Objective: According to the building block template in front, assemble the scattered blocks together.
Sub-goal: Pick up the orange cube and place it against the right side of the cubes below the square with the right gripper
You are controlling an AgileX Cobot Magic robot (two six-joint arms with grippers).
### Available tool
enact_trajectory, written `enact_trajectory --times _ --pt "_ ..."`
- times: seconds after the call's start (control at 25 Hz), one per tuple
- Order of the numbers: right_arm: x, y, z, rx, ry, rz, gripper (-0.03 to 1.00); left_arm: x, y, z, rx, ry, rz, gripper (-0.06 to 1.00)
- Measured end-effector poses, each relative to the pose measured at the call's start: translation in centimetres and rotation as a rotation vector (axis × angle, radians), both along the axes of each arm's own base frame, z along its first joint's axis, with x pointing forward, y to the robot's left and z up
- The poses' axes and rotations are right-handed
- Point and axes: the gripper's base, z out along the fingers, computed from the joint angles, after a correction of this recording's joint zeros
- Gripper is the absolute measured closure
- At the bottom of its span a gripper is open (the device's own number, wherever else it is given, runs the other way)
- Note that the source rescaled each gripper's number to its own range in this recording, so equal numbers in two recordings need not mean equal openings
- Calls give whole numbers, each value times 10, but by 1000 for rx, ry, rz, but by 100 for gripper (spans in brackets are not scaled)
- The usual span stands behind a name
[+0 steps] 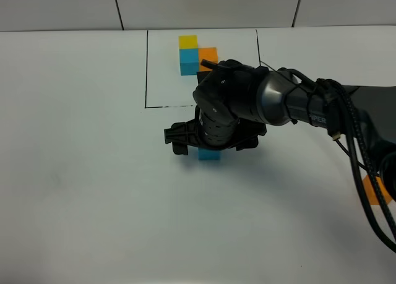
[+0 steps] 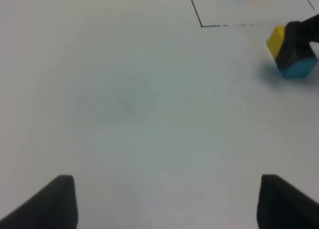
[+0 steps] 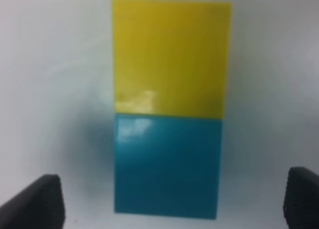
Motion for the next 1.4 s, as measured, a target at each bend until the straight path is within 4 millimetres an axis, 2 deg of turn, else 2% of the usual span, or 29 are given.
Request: enact_trajectory --times 0.32,0.48,0.72,1.08,1.28,1.4 --pt "-14 -5 37 0 43 80 9 0 0 0 1 0 -1 36" --pt "-21 -24 39 -47 55 118 10 0 0 0 1 0 -1 36" --pt "-33 -88 37 -39 34 43 10 0 0 0 1 0 -1 36" --pt "-75 -196 66 -40 -3 -153 10 0 0 0 1 0 -1 36" --pt "-97 -246 57 -77 47 -239 10 0 0 0 1 0 -1 36" --pt "-104 -263 49 -89 87 -218 10 0 0 0 1 0 -1 36"
